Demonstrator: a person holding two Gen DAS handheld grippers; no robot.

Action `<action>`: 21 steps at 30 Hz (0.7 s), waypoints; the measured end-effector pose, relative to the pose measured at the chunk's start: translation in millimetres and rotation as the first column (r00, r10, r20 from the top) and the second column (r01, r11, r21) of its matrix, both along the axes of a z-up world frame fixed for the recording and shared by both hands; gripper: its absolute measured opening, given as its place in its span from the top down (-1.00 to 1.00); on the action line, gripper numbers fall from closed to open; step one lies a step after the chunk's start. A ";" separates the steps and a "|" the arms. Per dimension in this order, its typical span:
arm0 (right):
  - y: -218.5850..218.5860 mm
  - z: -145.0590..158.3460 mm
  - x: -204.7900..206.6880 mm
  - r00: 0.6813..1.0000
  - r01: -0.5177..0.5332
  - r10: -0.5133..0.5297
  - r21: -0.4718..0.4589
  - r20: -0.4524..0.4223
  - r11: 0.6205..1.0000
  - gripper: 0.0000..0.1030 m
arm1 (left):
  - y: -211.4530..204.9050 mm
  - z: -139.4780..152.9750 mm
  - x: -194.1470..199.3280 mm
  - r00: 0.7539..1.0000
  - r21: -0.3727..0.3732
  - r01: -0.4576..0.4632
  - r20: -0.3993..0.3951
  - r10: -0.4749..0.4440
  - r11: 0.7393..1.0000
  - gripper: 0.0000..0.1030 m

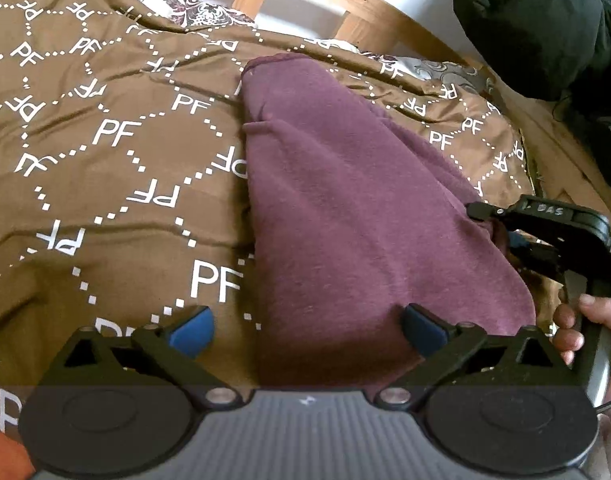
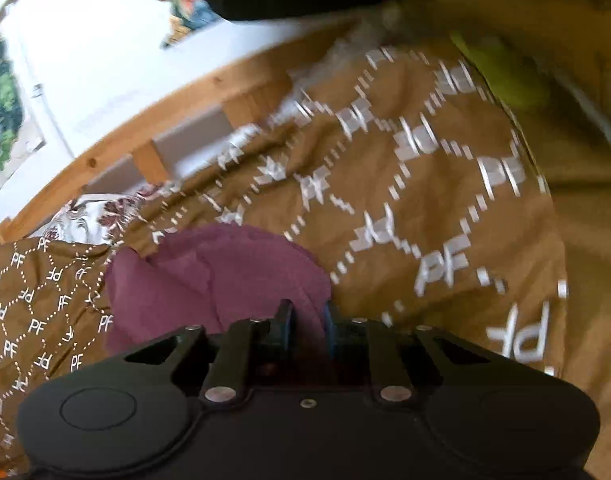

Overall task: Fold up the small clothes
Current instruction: 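Release the sweater and smooth the folded bundle with both tools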

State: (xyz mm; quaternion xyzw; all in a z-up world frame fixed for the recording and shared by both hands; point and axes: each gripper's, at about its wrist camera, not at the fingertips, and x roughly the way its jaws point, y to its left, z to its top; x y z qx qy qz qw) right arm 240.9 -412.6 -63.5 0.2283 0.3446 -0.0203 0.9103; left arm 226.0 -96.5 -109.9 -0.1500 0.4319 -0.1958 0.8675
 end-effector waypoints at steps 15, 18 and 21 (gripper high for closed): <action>15.6 -8.7 -9.0 0.986 -0.099 0.095 -0.026 -0.139 0.995 -0.92 | 4.2 -2.6 1.3 0.999 -0.042 -0.030 -0.027 0.029 0.999 -0.99; 19.6 -11.5 -3.5 0.984 -0.107 0.099 -0.045 -0.145 0.993 -0.99 | 4.0 -3.0 1.3 0.999 -0.042 -0.032 -0.030 0.031 0.999 -1.00; 26.4 -13.0 -0.6 0.982 -0.132 0.117 -0.095 -0.150 0.987 -0.99 | 3.8 -3.5 1.0 0.999 -0.040 -0.033 -0.030 0.032 0.999 -1.00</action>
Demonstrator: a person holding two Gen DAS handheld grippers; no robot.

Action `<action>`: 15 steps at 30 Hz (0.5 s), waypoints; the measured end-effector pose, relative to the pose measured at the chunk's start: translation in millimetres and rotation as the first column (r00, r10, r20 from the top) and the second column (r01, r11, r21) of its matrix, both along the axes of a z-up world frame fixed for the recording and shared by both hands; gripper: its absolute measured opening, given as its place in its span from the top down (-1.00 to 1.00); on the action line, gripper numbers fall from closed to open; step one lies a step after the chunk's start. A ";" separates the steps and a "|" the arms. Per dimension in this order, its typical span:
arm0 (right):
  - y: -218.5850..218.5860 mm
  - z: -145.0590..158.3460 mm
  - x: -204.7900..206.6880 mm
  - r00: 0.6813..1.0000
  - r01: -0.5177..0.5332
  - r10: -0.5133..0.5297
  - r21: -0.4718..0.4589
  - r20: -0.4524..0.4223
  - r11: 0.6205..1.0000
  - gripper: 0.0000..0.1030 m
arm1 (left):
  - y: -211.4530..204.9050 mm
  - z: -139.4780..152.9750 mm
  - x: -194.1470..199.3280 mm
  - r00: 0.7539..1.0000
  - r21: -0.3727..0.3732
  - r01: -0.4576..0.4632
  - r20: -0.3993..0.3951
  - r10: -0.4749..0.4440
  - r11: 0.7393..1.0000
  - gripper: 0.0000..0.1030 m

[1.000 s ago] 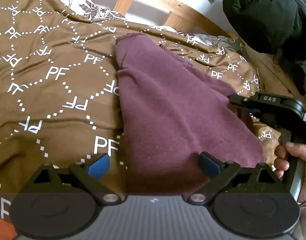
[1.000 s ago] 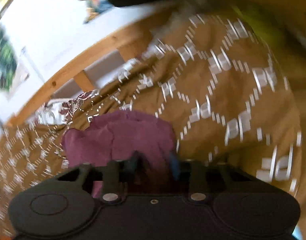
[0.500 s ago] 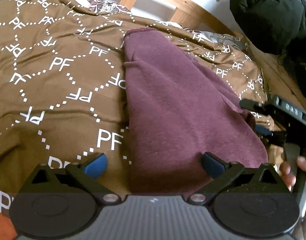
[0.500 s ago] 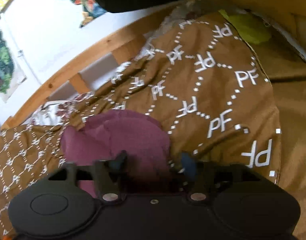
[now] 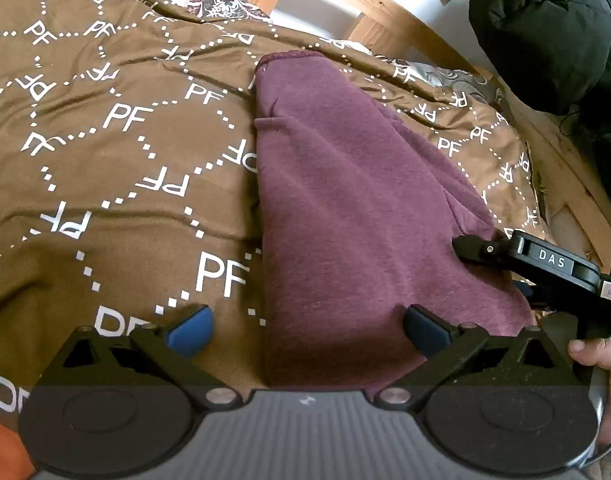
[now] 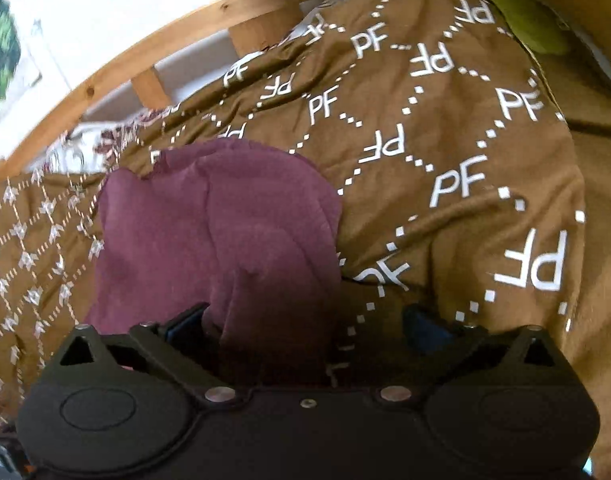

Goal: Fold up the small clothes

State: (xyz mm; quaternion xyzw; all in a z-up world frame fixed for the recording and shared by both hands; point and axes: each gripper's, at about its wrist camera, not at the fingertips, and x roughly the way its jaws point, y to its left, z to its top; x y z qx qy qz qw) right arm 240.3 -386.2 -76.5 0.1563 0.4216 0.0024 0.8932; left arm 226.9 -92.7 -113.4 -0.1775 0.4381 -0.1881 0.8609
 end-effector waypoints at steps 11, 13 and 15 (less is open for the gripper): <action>-14.7 21.2 -20.0 0.990 -0.138 0.139 0.052 -0.010 0.989 -0.99 | 36.0 1.4 3.9 0.984 -0.156 -0.177 -0.049 0.171 0.972 -0.99; -16.9 25.6 -32.0 0.977 -0.213 0.211 0.099 0.026 0.972 -0.99 | 42.9 -3.4 7.9 0.976 -0.186 -0.211 -0.089 0.198 0.960 -0.99; -17.5 30.4 -38.5 0.966 -0.258 0.252 0.154 0.059 0.954 -0.99 | 43.9 -4.2 8.9 0.975 -0.192 -0.215 -0.093 0.200 0.958 -0.99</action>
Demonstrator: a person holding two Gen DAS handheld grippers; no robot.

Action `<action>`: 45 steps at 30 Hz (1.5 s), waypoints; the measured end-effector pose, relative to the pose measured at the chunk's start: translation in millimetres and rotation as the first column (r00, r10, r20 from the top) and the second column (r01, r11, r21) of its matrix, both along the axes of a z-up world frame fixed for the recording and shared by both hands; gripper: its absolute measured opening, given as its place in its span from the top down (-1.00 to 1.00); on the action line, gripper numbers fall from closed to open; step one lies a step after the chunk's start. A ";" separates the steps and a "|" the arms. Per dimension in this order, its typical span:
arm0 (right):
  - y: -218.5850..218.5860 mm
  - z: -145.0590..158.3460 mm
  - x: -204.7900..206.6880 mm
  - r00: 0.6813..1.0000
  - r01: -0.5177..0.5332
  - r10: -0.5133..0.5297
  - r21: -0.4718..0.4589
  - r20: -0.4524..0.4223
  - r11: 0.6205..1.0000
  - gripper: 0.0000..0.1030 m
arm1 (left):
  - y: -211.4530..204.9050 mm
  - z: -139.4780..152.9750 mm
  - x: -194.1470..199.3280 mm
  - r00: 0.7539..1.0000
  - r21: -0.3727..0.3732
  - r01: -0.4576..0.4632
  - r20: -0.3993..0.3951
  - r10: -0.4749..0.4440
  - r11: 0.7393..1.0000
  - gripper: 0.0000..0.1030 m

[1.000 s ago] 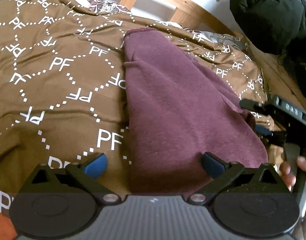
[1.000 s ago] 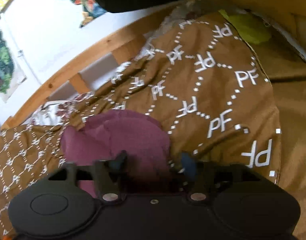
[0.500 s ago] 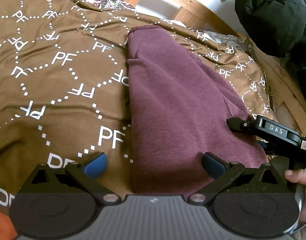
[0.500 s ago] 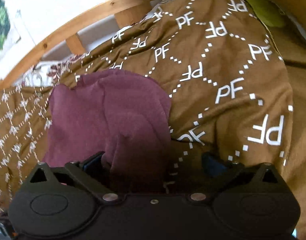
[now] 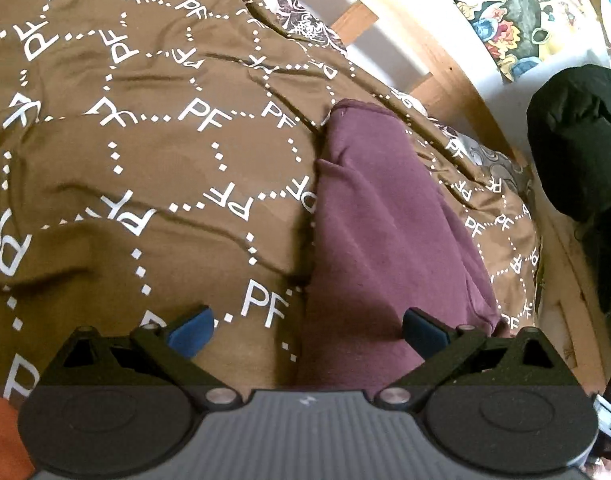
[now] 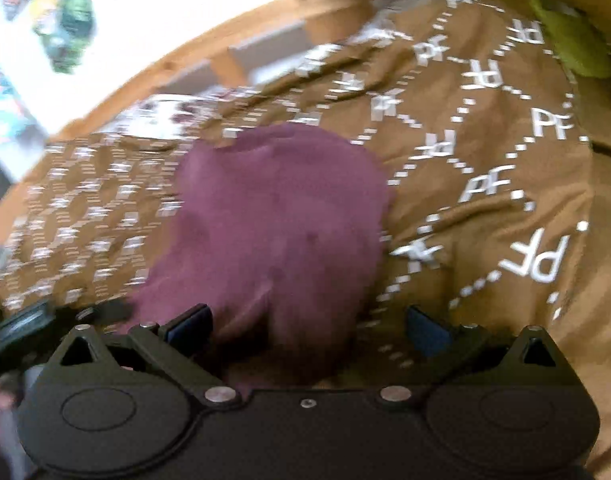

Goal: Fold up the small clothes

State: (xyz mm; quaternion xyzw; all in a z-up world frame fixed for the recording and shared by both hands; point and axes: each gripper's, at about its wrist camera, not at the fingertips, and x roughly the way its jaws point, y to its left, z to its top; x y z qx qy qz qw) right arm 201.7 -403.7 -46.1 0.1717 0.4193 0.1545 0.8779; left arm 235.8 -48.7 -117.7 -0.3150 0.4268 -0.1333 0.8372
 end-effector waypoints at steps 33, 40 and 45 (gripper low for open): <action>11.1 -3.5 46.5 0.946 0.257 -0.209 -0.176 0.249 0.950 0.79 | -34.9 3.6 -8.1 0.989 0.175 0.123 0.055 -0.134 0.977 -0.99; 19.2 3.4 61.4 0.921 0.262 -0.160 -0.261 0.354 0.929 0.81 | -37.5 5.0 -8.2 0.989 0.182 0.124 0.062 -0.137 0.976 -0.99; -2.7 -12.6 71.0 0.937 0.276 -0.239 -0.120 0.253 0.954 0.41 | -33.8 7.3 -8.6 0.988 0.150 0.125 0.068 -0.137 0.981 -0.99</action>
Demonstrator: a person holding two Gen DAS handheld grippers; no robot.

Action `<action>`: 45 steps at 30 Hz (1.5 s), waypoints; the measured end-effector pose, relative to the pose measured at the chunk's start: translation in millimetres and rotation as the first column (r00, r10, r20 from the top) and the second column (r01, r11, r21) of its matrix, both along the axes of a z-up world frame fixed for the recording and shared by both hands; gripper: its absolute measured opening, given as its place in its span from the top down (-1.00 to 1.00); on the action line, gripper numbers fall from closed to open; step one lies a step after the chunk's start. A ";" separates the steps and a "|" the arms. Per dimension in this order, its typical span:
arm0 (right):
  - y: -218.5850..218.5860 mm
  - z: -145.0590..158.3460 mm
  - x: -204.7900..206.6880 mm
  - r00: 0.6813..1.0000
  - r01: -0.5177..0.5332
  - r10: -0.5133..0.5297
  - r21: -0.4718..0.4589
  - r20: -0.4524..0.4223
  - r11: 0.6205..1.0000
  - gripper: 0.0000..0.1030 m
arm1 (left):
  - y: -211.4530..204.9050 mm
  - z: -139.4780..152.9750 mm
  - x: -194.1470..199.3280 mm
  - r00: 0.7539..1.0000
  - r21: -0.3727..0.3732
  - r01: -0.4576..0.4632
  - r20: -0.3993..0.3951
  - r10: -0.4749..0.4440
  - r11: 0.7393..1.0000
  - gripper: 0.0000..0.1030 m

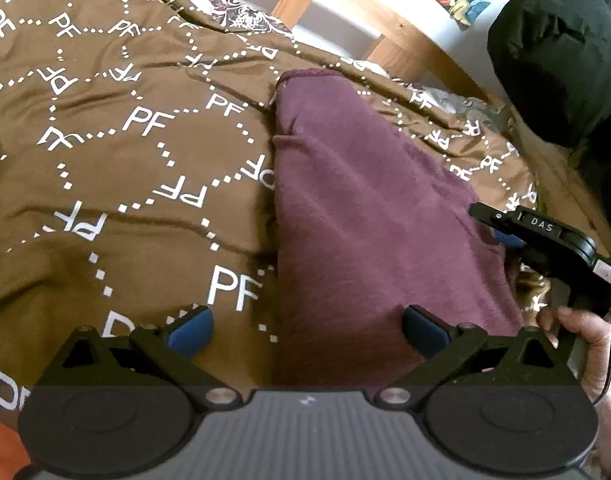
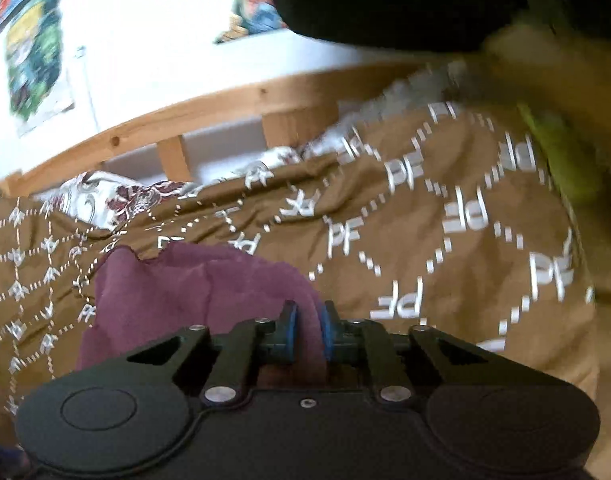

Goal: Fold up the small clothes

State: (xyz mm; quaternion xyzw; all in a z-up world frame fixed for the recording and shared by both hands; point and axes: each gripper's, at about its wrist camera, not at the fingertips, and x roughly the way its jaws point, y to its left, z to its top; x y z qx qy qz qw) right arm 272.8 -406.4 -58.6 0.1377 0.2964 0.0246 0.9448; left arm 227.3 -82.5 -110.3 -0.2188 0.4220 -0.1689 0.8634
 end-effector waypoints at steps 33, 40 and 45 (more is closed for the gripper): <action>15.0 -42.1 48.3 0.988 -0.154 0.155 0.110 0.005 0.982 -0.50 | -18.4 -4.7 1.8 0.996 -0.005 0.093 0.013 -0.093 0.996 -1.00; 18.3 -43.4 48.2 0.988 -0.155 0.155 0.097 0.013 0.983 -0.50 | -18.5 -5.1 2.0 0.996 -0.004 0.093 0.013 -0.093 0.996 -1.00; 17.9 -43.8 47.3 0.988 -0.155 0.154 0.097 0.016 0.983 -0.50 | -18.9 -5.4 1.9 0.996 -0.004 0.093 0.014 -0.093 0.996 -1.00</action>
